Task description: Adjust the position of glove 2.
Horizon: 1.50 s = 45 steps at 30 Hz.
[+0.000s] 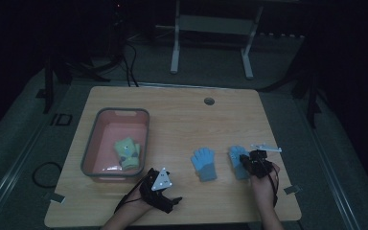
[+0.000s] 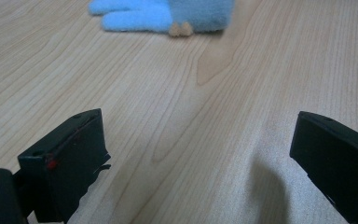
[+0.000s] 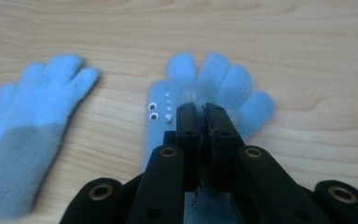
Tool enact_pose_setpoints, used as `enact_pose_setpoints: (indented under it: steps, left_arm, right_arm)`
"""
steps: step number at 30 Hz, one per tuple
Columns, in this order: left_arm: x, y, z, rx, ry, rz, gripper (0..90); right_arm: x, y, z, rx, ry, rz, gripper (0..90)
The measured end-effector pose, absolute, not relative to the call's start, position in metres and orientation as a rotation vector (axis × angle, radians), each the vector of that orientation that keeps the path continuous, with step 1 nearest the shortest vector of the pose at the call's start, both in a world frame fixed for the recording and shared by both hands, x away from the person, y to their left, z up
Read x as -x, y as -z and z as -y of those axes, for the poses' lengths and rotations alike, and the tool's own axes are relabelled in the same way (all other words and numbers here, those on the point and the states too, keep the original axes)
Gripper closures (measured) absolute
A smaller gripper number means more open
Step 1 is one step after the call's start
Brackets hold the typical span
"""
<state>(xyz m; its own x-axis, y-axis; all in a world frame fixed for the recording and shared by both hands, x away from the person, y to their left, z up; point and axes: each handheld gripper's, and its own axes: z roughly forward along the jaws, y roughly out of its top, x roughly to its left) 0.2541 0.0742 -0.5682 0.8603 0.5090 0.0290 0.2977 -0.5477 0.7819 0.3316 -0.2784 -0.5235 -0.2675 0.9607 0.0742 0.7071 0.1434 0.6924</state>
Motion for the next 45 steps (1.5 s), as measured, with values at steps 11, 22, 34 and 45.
enact_pose_setpoints:
  steps: [11, 22, 34, 45]
  left_arm:
    - [-0.254, 0.568, -0.074, -2.189, -0.319, -0.579, 3.9]
    - [-0.254, 0.568, -0.075, -2.191, -0.318, -0.579, 3.9]
    - [-0.255, 0.568, -0.075, -2.192, -0.313, -0.580, 3.9]
    - [-0.256, 0.568, -0.076, -2.184, -0.310, -0.589, 3.9]
  right_arm:
    - [-0.339, 0.544, 0.275, -1.598, -0.849, -2.075, 73.1]
    - [-0.338, 0.521, 0.299, -1.439, -0.875, -2.183, 65.5]
    - [-0.342, 0.519, 0.314, -1.114, -1.007, -2.413, 63.8]
    - [-0.338, 0.553, 0.307, -1.055, -0.996, -2.385, 63.7]
